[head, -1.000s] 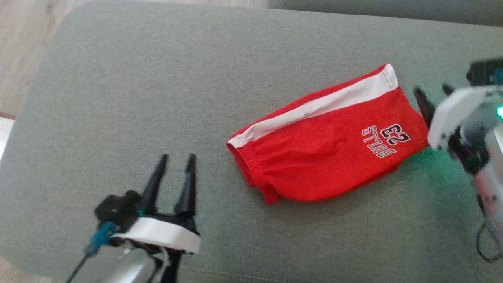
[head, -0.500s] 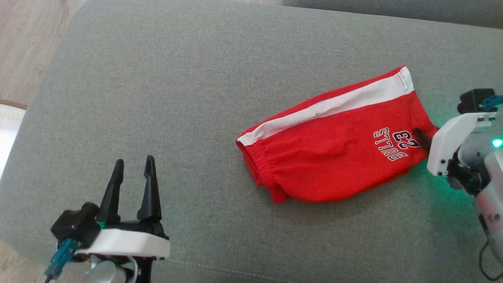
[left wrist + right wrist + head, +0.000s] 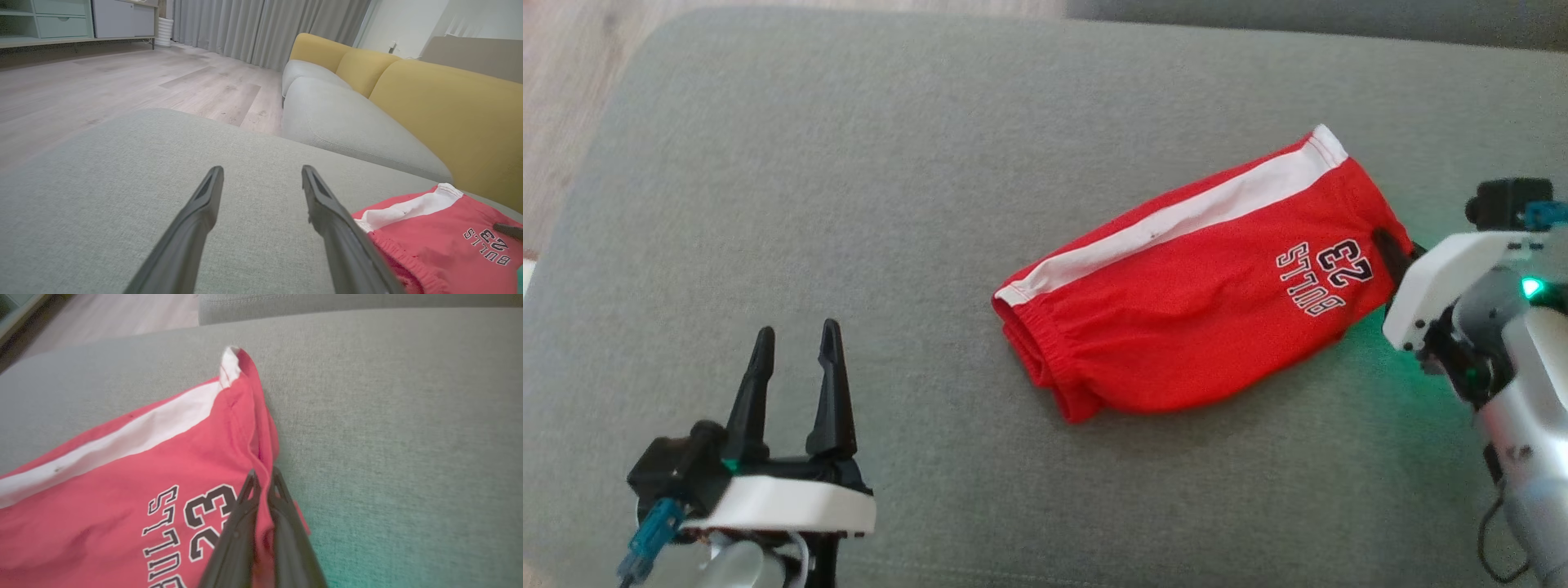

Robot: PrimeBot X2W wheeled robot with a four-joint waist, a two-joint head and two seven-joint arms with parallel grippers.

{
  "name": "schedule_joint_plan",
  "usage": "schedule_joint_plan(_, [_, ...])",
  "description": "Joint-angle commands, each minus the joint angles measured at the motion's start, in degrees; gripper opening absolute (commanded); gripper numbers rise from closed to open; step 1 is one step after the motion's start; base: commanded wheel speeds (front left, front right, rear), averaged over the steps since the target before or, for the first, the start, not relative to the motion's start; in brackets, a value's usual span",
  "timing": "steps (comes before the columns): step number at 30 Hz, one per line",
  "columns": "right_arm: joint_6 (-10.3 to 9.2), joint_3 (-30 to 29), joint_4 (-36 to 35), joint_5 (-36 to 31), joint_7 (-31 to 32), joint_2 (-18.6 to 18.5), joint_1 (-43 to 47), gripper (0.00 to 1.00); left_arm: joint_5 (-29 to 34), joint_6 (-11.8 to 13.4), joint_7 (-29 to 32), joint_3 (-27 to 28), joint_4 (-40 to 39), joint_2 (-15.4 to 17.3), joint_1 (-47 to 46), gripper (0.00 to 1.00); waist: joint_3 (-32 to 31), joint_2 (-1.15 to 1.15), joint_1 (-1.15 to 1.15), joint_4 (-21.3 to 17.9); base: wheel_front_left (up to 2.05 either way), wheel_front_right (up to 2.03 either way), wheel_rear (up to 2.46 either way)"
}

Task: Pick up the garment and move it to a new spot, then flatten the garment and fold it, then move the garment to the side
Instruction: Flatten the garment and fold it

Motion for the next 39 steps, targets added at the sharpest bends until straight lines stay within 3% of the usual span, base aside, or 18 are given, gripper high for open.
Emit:
schedule_joint_plan(1, [0.37,-0.7,-2.8,0.3,-1.9,0.1,2.4,0.00,0.5,0.2,-0.6,2.7,-1.3,0.8,-0.5,1.00,-1.9,0.00,-0.01,-1.9,0.00,0.00,0.00])
schedule_joint_plan(6, [0.37,-3.9,-5.7,0.0,-4.4,1.5,7.8,0.00,0.3,0.0,-0.6,2.9,-0.9,0.6,0.5,1.00,-4.4,0.00,-0.01,-4.8,0.00,0.00,0.00])
schedule_joint_plan(14, [0.37,-11.7,-14.1,-3.3,-7.1,6.9,19.2,0.00,0.5,0.0,-0.7,2.9,-0.7,0.4,2.2,1.00,-6.7,0.00,-0.01,-9.2,0.00,0.00,0.00])
schedule_joint_plan(24, [0.37,-18.1,-21.0,-9.4,-5.2,13.2,22.9,0.00,1.2,0.4,-0.4,2.4,0.2,0.7,1.9,1.00,-6.8,0.00,-0.01,-8.6,0.00,0.00,0.00])
schedule_joint_plan(31, [0.37,-12.9,-26.4,-10.6,-3.3,15.6,19.1,0.00,0.7,0.3,-0.5,2.7,0.9,0.1,2.5,1.00,-8.5,0.00,-0.01,-6.4,0.00,0.00,0.00])
schedule_joint_plan(39, [0.37,1.8,-26.2,-6.6,-1.3,16.5,13.2,0.00,0.9,-0.3,-0.6,2.8,1.1,-0.9,2.4,1.00,-9.0,0.00,-0.01,-3.1,0.00,0.00,0.00])
